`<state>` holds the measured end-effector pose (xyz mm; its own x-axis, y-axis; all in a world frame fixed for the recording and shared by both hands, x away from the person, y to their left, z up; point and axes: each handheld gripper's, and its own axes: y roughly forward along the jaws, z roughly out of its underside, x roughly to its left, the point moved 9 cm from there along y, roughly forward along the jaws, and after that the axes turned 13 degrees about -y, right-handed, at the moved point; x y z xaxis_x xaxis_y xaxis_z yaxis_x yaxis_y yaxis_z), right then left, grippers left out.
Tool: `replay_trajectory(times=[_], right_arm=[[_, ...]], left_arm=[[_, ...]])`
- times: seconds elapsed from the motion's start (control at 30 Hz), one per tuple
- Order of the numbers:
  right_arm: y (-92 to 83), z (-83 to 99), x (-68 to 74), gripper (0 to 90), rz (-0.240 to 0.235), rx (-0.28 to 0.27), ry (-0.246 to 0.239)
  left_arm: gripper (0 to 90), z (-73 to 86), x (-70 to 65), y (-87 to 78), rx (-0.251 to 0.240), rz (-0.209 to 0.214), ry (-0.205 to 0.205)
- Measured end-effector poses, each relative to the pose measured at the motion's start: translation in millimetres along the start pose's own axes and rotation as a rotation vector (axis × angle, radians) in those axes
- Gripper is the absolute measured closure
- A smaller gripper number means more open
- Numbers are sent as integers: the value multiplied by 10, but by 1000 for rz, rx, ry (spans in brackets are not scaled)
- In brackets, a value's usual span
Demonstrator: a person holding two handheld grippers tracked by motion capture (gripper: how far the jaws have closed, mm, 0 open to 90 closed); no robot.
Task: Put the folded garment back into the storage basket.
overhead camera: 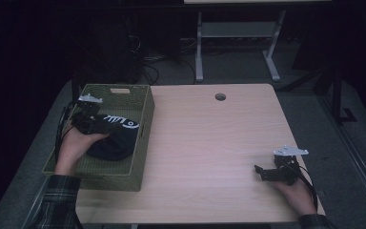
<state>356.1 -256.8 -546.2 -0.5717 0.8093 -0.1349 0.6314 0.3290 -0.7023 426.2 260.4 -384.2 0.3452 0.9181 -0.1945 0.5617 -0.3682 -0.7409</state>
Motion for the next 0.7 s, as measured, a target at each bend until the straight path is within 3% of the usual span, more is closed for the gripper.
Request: replay_trajectory(times=[0.27,0.3,0.7], right_arm=[[0,0,0,67,0,0,0],[0,0,0,67,0,0,0],[0,0,0,67,0,0,1]], left_arm=[[141,-109,-293,36,-8,33,37],[141,-138,-392,62,-8,50,48],[141,-203,-990,317,10,139,121]])
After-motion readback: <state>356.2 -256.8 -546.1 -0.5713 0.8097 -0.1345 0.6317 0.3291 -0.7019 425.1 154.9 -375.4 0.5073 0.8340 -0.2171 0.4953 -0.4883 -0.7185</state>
